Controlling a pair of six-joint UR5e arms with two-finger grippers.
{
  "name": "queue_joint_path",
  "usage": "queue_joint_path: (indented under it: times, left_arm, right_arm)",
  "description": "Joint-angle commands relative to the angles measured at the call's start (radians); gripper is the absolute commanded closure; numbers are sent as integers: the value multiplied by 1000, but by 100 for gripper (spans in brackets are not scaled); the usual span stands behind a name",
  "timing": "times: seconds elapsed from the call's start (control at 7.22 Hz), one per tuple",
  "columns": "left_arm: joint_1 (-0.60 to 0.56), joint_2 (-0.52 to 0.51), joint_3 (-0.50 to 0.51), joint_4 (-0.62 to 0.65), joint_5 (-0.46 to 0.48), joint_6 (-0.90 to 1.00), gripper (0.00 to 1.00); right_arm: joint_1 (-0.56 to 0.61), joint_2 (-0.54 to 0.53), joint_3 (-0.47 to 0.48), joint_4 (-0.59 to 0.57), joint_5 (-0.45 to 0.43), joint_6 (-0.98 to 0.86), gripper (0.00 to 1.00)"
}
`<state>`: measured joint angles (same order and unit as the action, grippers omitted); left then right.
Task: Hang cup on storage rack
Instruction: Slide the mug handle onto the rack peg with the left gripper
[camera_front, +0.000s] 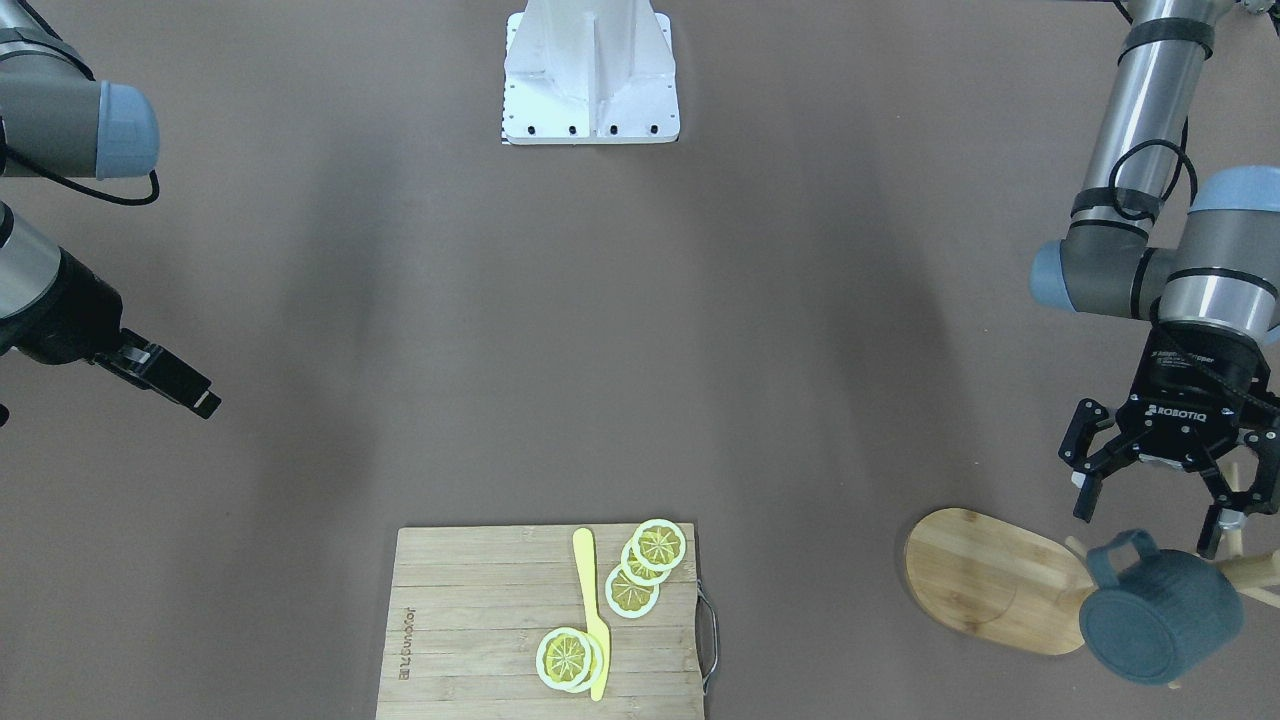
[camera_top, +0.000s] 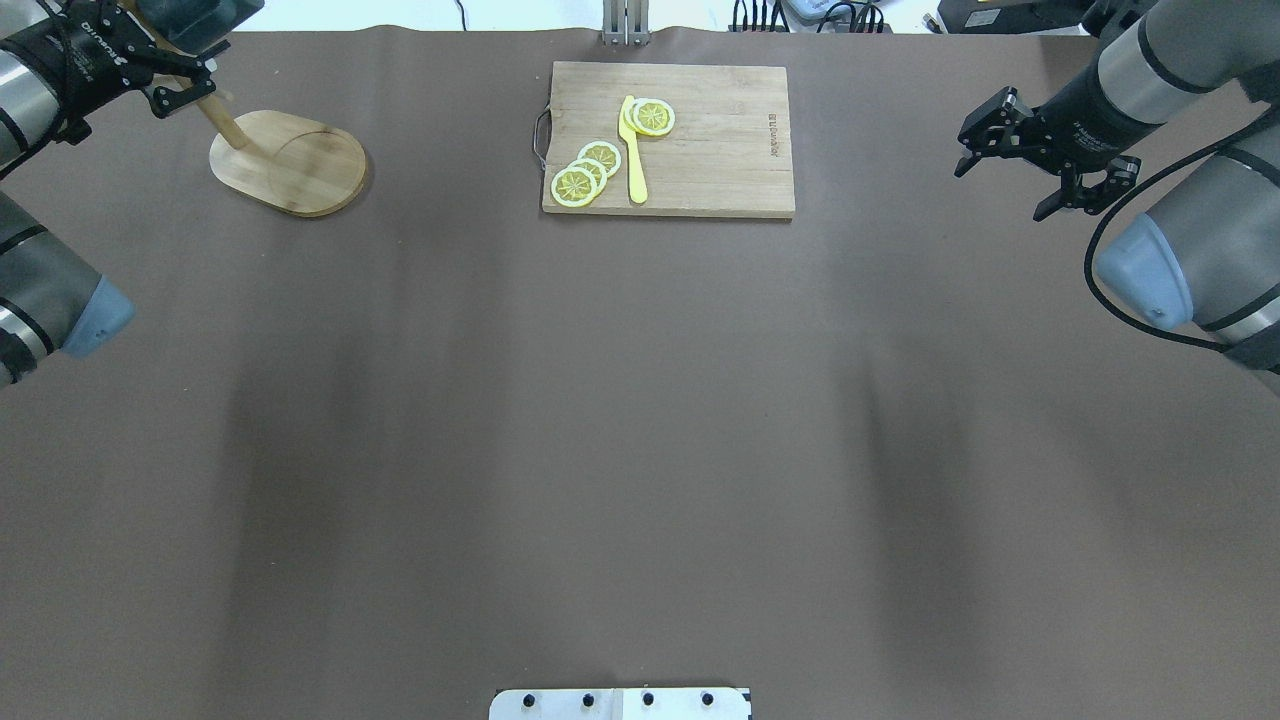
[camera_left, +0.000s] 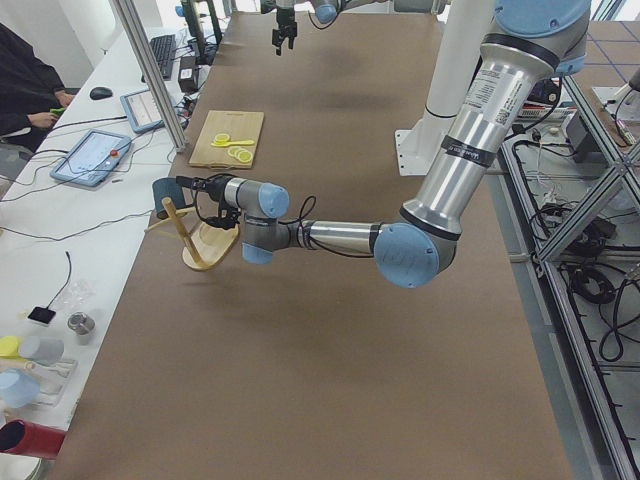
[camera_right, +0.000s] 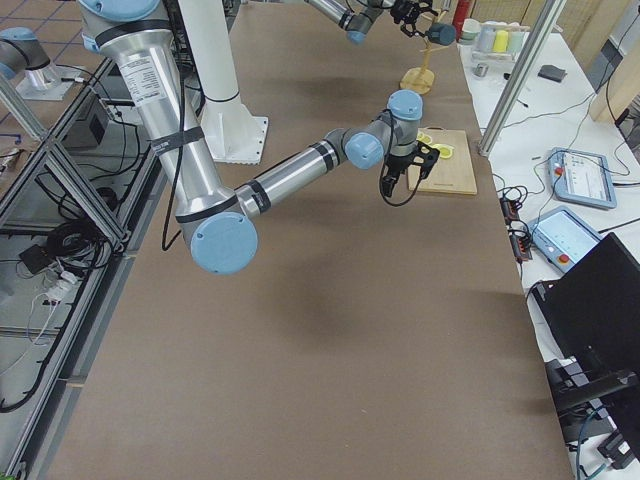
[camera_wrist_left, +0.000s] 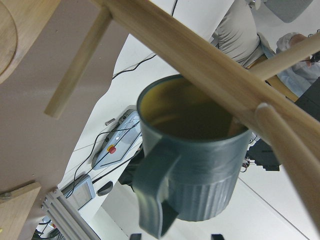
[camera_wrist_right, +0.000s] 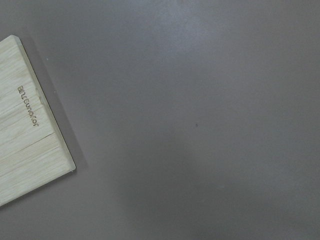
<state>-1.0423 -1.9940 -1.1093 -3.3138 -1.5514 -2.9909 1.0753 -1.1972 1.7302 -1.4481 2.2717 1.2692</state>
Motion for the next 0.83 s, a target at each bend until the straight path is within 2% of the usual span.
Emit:
queue_joint_path:
  times: [0.0,0.14,0.28,0.55,0.69]
  left_arm:
    - [-21,20,-41,-3,-6,-29,2]
    - [-44,73,-117,0,-13,-39,2]
    - [-83,124,-176,-1,-60,-37,2]
    - [-229,124,-215,0,-227,-28,2]
    - [-278,126,-236,-7,-252,8,2]
  right_arm:
    - [0,-1,0,0,6,-5,0]
    - [2,-2,5,0,6,-5,0]
    - [0,-5,5,0,3,-5,0]
    - [2,-10,-1,0,-1,-14,0]
    - [2,-10,-11,0,-3,-27,0]
